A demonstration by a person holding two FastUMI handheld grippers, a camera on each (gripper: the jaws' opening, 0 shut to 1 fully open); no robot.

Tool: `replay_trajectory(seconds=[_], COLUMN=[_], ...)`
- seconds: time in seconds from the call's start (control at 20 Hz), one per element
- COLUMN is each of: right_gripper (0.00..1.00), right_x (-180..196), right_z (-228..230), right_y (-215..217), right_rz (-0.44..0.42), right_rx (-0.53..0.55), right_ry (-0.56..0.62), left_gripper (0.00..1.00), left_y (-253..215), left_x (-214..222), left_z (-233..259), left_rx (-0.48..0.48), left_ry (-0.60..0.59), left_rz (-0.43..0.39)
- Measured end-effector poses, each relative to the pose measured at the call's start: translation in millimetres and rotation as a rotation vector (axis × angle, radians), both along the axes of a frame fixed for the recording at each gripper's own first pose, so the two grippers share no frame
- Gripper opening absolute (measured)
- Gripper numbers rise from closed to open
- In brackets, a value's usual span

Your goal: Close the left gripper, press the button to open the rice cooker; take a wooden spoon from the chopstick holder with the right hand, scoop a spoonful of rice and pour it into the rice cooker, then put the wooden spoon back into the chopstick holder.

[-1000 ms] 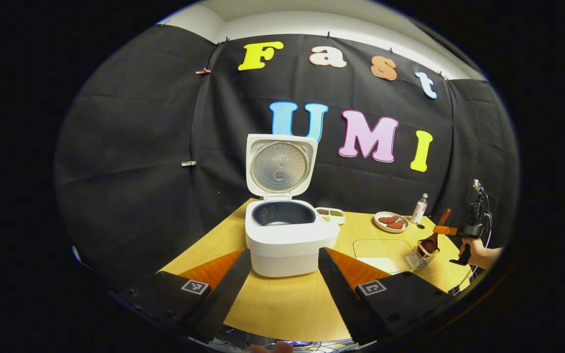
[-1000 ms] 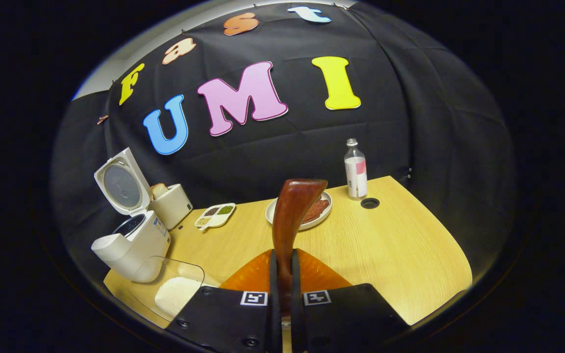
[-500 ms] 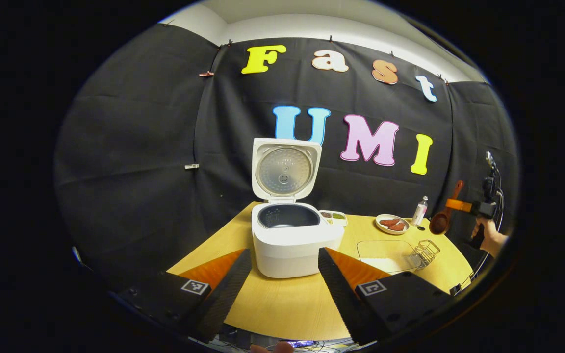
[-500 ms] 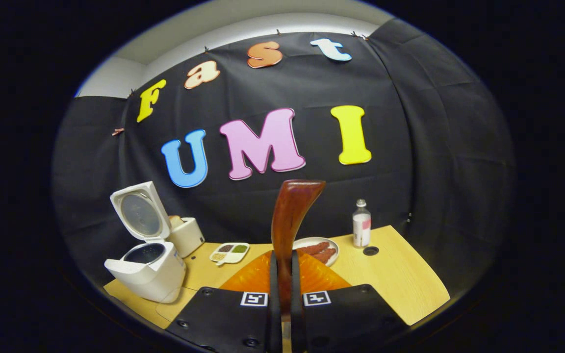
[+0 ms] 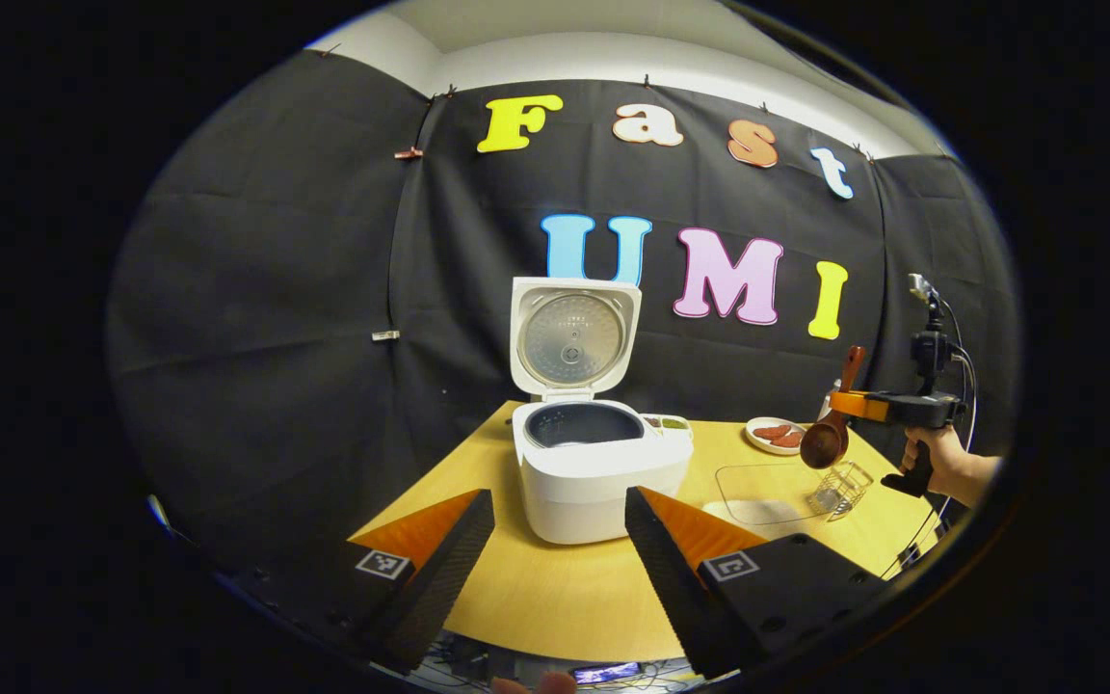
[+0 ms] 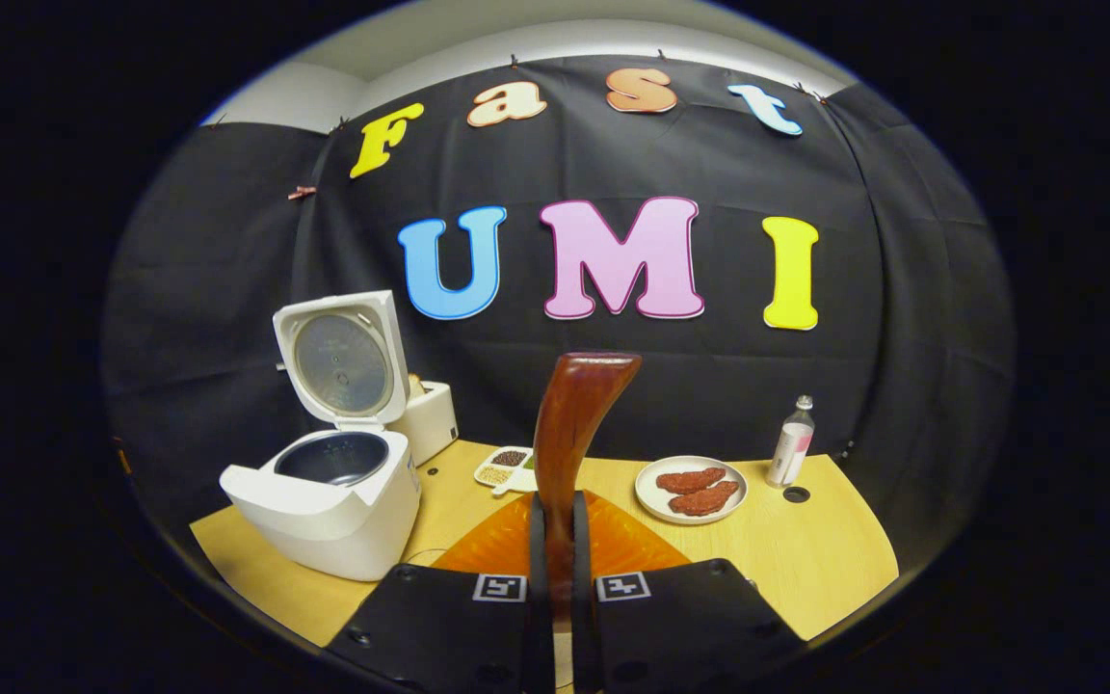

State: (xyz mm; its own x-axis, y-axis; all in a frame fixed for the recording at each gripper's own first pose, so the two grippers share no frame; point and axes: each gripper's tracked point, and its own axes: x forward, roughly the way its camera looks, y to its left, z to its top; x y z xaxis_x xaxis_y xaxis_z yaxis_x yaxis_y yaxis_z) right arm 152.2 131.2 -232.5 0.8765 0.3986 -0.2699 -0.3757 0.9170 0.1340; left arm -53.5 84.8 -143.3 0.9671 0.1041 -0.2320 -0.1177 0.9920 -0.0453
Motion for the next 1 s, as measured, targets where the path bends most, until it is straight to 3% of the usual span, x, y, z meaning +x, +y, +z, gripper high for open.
replay_trajectory(seconds=[0.1,0.15,0.5,0.8,0.95,1.0], right_gripper=[0.16,0.12,0.12,0.12,0.16,0.12], right_x=[-9,-14,-16,-22,-21,-21], right_z=[-32,-46,-106,-114,-114,-115], right_y=[17,22,36,69,68,62], right_rz=[0.034,0.040,-0.019,-0.113,-0.172,-0.202], right_rx=[-0.098,-0.138,-0.308,-0.054,0.079,0.136], right_ry=[0.030,0.046,0.105,0.248,0.316,0.343], left_gripper=[0.95,0.95,0.95,0.95,0.95,0.94], left_y=[4,7,33,43,44,45], left_x=[-3,-3,2,11,14,15], left_z=[1,-1,-18,-25,-26,-25], left_rx=[-0.007,-0.012,-0.042,-0.067,-0.067,-0.058], left_ry=[-0.002,-0.002,0.019,0.027,0.028,0.026], left_rz=[-0.001,0.001,0.022,0.029,0.026,0.023])
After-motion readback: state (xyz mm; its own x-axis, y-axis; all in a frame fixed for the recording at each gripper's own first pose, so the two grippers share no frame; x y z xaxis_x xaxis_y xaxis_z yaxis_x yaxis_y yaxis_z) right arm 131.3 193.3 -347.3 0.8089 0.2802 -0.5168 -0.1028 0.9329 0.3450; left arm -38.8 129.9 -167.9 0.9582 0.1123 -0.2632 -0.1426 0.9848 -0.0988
